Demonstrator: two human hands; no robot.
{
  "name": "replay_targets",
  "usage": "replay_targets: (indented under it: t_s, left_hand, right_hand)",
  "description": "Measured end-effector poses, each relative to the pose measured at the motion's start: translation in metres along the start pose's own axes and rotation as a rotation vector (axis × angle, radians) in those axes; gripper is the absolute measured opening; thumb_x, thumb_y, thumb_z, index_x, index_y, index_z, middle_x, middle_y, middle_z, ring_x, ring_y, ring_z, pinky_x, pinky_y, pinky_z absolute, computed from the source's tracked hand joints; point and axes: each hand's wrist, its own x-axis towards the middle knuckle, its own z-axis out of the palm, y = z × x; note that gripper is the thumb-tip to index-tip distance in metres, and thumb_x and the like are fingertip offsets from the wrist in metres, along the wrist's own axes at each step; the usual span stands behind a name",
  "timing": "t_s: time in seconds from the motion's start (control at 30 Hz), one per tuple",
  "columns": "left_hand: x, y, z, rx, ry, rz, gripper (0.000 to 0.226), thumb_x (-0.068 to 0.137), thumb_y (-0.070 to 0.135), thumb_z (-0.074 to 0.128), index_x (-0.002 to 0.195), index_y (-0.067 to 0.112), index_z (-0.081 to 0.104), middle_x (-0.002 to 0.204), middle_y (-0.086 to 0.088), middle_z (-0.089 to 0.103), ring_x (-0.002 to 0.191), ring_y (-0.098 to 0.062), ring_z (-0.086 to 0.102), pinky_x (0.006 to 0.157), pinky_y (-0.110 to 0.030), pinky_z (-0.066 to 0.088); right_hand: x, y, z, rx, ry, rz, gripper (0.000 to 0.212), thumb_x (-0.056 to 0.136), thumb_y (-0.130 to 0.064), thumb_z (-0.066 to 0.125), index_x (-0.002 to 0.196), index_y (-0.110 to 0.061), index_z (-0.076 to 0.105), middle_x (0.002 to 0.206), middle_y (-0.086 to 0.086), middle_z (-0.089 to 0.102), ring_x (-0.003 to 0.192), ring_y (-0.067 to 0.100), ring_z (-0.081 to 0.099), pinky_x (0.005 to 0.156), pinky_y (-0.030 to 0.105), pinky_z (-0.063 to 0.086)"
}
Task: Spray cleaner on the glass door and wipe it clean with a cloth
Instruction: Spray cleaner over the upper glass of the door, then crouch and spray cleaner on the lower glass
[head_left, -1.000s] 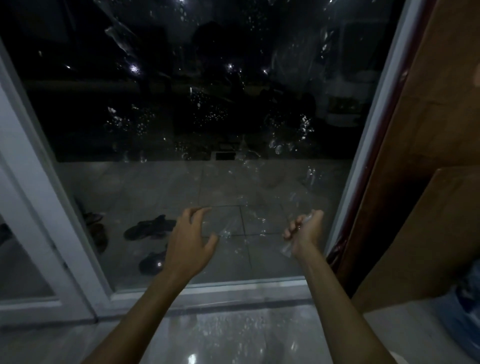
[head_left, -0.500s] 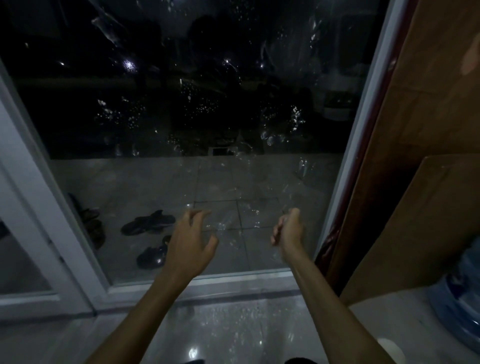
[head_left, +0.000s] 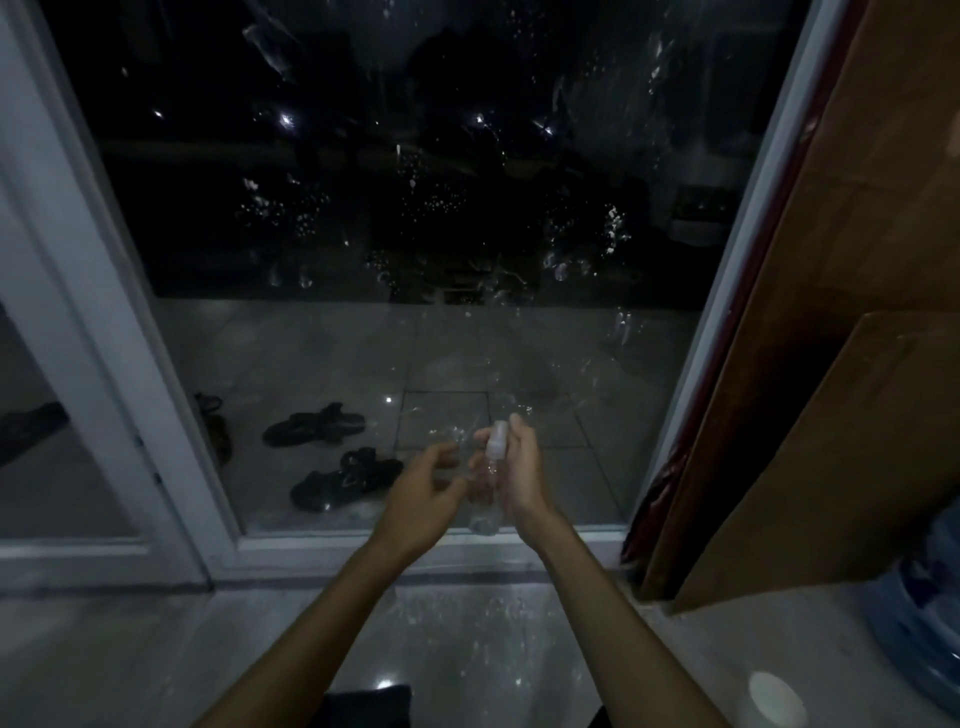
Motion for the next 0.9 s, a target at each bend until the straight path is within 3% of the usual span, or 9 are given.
replay_targets:
  t_s: [0.17, 0.27, 0.37, 0.5, 0.53, 0.6, 0.67, 0.8, 0.9]
  left_hand:
    - [-0.010, 0.006, 0.013, -0.236, -0.066, -0.130, 0.021, 0.100, 0.024, 0.043, 0.118, 0.022, 0.054, 0.108, 0.003, 0.061, 0.092, -0.006, 0.061, 0.074, -0.023, 0.051]
    - [-0.012, 0.004, 0.016, -0.217, -0.114, -0.175, 0.020, 0.101, 0.023, 0.041, 0.111, 0.016, 0.057, 0.098, -0.001, 0.061, 0.084, -0.011, 0.060, 0.068, -0.023, 0.047]
    - [-0.014, 0.004, 0.020, -0.225, -0.139, -0.208, 0.022, 0.101, 0.024, 0.039, 0.105, 0.011, 0.057, 0.094, -0.006, 0.062, 0.081, -0.015, 0.060, 0.072, -0.031, 0.052]
    - [-0.014, 0.002, 0.026, -0.228, -0.174, -0.241, 0.025, 0.103, 0.029, 0.035, 0.110, 0.013, 0.054, 0.098, -0.009, 0.064, 0.086, -0.021, 0.062, 0.083, -0.040, 0.053]
    - [-0.013, 0.001, 0.027, -0.249, -0.165, -0.255, 0.027, 0.103, 0.031, 0.034, 0.111, 0.014, 0.053, 0.101, -0.010, 0.064, 0.090, -0.022, 0.063, 0.083, -0.040, 0.053]
    - [-0.009, 0.001, 0.029, -0.324, -0.111, -0.278, 0.030, 0.102, 0.034, 0.033, 0.112, 0.012, 0.052, 0.105, -0.010, 0.065, 0.093, -0.022, 0.064, 0.079, -0.035, 0.055]
    - [-0.005, 0.001, 0.030, -0.435, -0.040, -0.281, 0.032, 0.102, 0.033, 0.035, 0.112, 0.008, 0.052, 0.105, -0.013, 0.064, 0.092, -0.024, 0.064, 0.076, -0.033, 0.054]
    - [0.008, -0.004, 0.026, -0.519, -0.063, -0.252, 0.031, 0.101, 0.031, 0.038, 0.110, 0.005, 0.053, 0.098, -0.011, 0.062, 0.085, -0.022, 0.061, 0.074, -0.032, 0.050]
    - [0.019, -0.005, 0.028, -0.559, -0.118, -0.287, 0.023, 0.101, 0.026, 0.040, 0.102, 0.008, 0.054, 0.090, -0.009, 0.060, 0.078, -0.020, 0.057, 0.073, -0.033, 0.048]
  right_hand:
    - [-0.015, 0.009, 0.006, -0.029, -0.062, 0.088, 0.068, 0.095, -0.063, 0.017, 0.107, -0.015, 0.063, 0.100, 0.013, 0.069, 0.094, 0.024, 0.065, 0.083, 0.039, 0.051]
    - [-0.018, 0.016, 0.011, -0.075, -0.038, 0.131, 0.092, 0.073, -0.086, 0.028, 0.132, -0.018, 0.044, 0.125, 0.018, 0.058, 0.108, 0.028, 0.063, 0.081, 0.042, 0.055]
    - [-0.020, 0.019, 0.013, -0.052, -0.016, 0.151, 0.093, 0.067, -0.083, 0.031, 0.132, -0.016, 0.041, 0.129, 0.019, 0.055, 0.111, 0.028, 0.060, 0.078, 0.036, 0.053]
    - [-0.022, 0.022, 0.015, -0.082, 0.041, 0.189, 0.092, 0.077, -0.082, 0.032, 0.125, -0.007, 0.053, 0.120, 0.022, 0.061, 0.110, 0.028, 0.061, 0.093, 0.041, 0.051]
    - [-0.022, 0.023, 0.015, -0.103, 0.054, 0.198, 0.089, 0.078, -0.082, 0.034, 0.119, -0.006, 0.058, 0.115, 0.022, 0.063, 0.107, 0.029, 0.063, 0.093, 0.043, 0.051]
    - [-0.020, 0.023, 0.010, -0.163, 0.131, 0.166, 0.055, 0.091, -0.066, 0.039, 0.102, -0.016, 0.059, 0.105, 0.011, 0.065, 0.096, 0.022, 0.064, 0.085, 0.037, 0.053]
    - [-0.017, 0.023, 0.000, -0.263, 0.234, 0.130, 0.027, 0.100, -0.046, 0.043, 0.104, -0.020, 0.050, 0.101, 0.001, 0.057, 0.087, 0.012, 0.057, 0.072, 0.029, 0.048]
    - [-0.015, 0.028, -0.018, -0.293, 0.211, 0.165, 0.020, 0.099, -0.036, 0.047, 0.109, -0.018, 0.049, 0.100, -0.001, 0.055, 0.088, 0.013, 0.052, 0.080, 0.031, 0.042]
    - [-0.012, 0.028, -0.026, -0.322, 0.222, 0.162, 0.012, 0.099, -0.030, 0.048, 0.103, -0.020, 0.052, 0.095, -0.001, 0.055, 0.082, 0.013, 0.051, 0.069, 0.029, 0.043]
